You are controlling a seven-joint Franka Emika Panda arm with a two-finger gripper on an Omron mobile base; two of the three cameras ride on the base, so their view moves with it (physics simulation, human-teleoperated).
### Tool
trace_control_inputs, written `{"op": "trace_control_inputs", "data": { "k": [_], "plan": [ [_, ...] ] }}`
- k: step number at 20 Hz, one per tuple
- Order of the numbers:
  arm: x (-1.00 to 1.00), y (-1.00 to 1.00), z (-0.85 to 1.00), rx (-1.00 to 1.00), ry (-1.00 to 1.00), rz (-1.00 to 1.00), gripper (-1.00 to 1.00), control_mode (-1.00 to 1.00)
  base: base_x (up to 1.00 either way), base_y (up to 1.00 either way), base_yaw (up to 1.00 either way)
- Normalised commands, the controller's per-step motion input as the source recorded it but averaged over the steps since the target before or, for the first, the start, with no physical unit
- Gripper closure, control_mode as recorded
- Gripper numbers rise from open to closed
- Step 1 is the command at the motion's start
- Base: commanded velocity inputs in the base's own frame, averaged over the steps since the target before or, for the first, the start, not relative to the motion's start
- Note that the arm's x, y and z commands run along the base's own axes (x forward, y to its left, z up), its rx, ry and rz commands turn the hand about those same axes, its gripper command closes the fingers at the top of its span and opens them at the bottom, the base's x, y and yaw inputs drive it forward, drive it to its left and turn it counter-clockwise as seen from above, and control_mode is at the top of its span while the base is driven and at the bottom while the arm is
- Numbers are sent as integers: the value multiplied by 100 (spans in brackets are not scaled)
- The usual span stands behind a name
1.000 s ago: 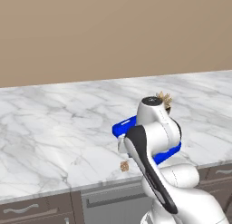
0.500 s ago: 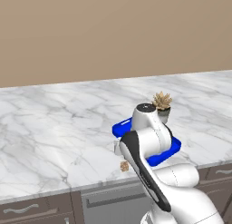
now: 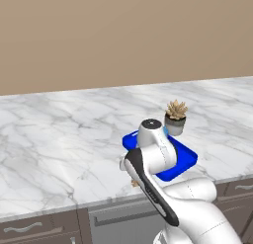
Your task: Take out the milk from the fridge and place it on the tray on the counter. Then take the sugar cube near the tray and place it in the tray.
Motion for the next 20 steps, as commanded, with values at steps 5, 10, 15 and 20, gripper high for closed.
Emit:
{"op": "trace_control_inputs", "data": {
  "k": [5, 10, 15, 20],
  "plan": [
    [37, 11, -30, 0, 0, 0, -100, -100, 0, 0, 0],
    [26, 4, -29, 0, 0, 0, -100, -100, 0, 0, 0],
    [5, 4, -29, 0, 0, 0, -100, -100, 0, 0, 0],
    [0, 0, -17, 0, 5, 0, -100, -100, 0, 0, 0]
  ]
}}
